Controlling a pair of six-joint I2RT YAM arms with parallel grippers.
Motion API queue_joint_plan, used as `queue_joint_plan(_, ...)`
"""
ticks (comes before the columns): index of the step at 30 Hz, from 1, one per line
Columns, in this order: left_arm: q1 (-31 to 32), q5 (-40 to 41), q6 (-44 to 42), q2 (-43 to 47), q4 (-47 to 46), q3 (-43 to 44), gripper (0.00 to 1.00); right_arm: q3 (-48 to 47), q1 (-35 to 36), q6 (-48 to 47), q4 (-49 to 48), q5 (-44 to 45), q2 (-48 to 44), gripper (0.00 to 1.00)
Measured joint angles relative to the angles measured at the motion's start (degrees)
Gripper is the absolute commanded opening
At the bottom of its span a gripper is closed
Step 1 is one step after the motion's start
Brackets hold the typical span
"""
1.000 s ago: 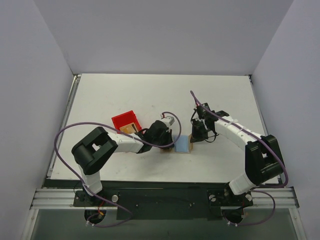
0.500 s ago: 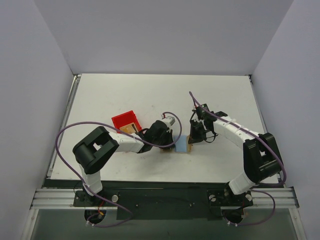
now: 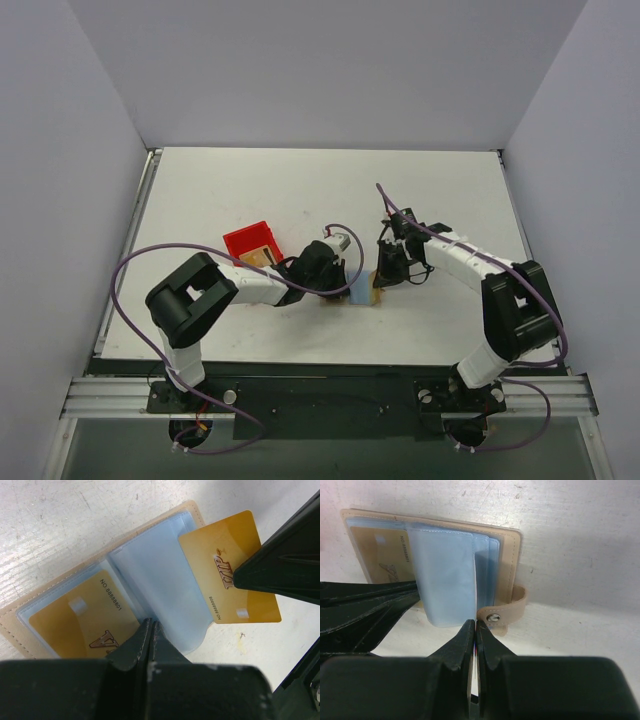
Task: Put the credit cards into the card holder
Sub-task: Insert the credit card into the card holder.
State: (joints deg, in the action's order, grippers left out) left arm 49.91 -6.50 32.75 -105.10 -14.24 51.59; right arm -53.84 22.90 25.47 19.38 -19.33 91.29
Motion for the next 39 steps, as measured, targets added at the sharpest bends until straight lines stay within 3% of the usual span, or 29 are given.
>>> queue_joint_plan(39,0.0,0.0,0.0,0.0,0.2,0.1,0.00,1.5,0.0,3.2,-7.4,-8.7,3.2,0.00)
